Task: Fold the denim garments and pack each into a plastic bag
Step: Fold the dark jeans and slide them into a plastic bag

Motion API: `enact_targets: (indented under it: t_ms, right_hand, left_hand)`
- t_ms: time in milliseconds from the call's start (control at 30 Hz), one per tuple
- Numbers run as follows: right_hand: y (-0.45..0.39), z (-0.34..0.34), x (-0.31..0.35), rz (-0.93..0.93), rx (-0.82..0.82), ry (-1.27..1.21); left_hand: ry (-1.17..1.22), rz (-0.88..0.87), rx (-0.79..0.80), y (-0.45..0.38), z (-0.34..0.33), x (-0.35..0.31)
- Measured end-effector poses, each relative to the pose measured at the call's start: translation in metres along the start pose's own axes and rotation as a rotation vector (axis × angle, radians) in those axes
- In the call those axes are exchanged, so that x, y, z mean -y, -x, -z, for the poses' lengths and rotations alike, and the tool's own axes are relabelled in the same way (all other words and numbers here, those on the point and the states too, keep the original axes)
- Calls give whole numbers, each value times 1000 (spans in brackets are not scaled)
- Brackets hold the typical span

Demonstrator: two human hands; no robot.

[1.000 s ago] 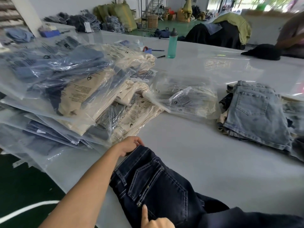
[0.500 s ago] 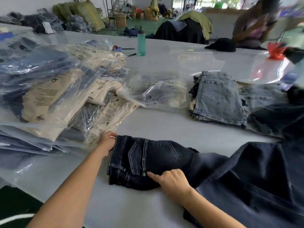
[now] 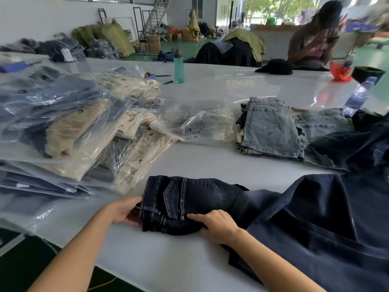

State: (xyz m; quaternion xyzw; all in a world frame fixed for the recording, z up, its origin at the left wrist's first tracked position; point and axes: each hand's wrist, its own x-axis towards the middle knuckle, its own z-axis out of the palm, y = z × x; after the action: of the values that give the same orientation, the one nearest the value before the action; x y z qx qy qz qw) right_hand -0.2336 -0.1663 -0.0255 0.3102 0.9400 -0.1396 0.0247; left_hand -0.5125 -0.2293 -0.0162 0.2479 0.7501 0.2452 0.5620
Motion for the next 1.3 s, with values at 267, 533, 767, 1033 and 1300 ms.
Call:
enact_targets:
  t_ms: [267, 533, 767, 1033, 1300]
  right_hand:
    - [-1, -21, 5, -47, -86, -119]
    - [-8, 20, 13, 144, -95, -286]
    - [7, -30, 44, 149, 34, 111]
    - [43, 19, 5, 222, -472, 70]
    - [112, 59, -148, -291, -169, 316]
  left_hand:
    - [359, -168, 149, 32, -5, 35]
    - [531, -202, -195, 34, -2, 29]
    - [460, -47, -222, 26, -10, 33]
    - [-203, -297, -819, 19, 1, 17]
    - [-872, -497, -1043, 15, -50, 3]
